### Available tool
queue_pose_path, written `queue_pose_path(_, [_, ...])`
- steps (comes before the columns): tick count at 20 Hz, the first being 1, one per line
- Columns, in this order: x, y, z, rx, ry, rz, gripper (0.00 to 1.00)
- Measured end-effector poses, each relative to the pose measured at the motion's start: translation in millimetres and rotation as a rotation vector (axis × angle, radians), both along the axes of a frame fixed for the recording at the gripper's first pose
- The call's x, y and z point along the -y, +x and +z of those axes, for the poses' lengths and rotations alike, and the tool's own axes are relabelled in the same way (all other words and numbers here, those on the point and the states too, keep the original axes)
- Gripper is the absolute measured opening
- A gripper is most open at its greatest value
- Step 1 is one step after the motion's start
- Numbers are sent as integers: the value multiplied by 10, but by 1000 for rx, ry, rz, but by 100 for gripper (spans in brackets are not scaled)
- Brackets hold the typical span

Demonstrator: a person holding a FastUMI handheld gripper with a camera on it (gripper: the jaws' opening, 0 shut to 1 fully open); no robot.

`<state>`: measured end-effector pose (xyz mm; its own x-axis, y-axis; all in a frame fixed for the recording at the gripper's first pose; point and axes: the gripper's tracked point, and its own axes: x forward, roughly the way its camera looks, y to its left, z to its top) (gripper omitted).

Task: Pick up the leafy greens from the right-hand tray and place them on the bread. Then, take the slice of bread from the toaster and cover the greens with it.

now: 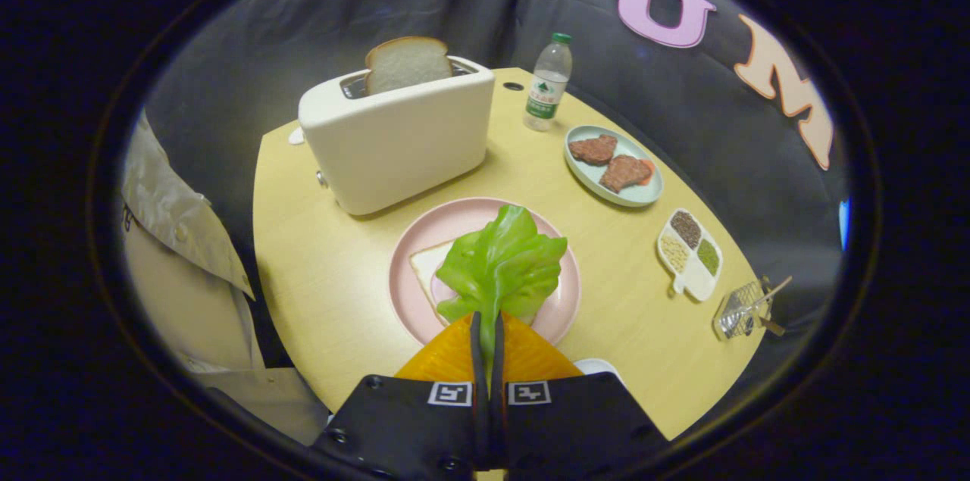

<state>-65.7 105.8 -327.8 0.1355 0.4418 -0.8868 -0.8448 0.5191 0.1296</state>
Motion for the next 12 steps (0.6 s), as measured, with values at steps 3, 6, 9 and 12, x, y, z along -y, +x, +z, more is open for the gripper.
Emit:
queue_pose_path(3, [-197,-47,-167,-24,-7,39,4])
queue_pose_path(6, [-281,-54,-337,-51,-31,52,3])
queue_pose_path(9, [-283,-19,-516,-54,-80,68,5])
queue_pose_path(12, [-214,60,-603,-16,-132,74,13])
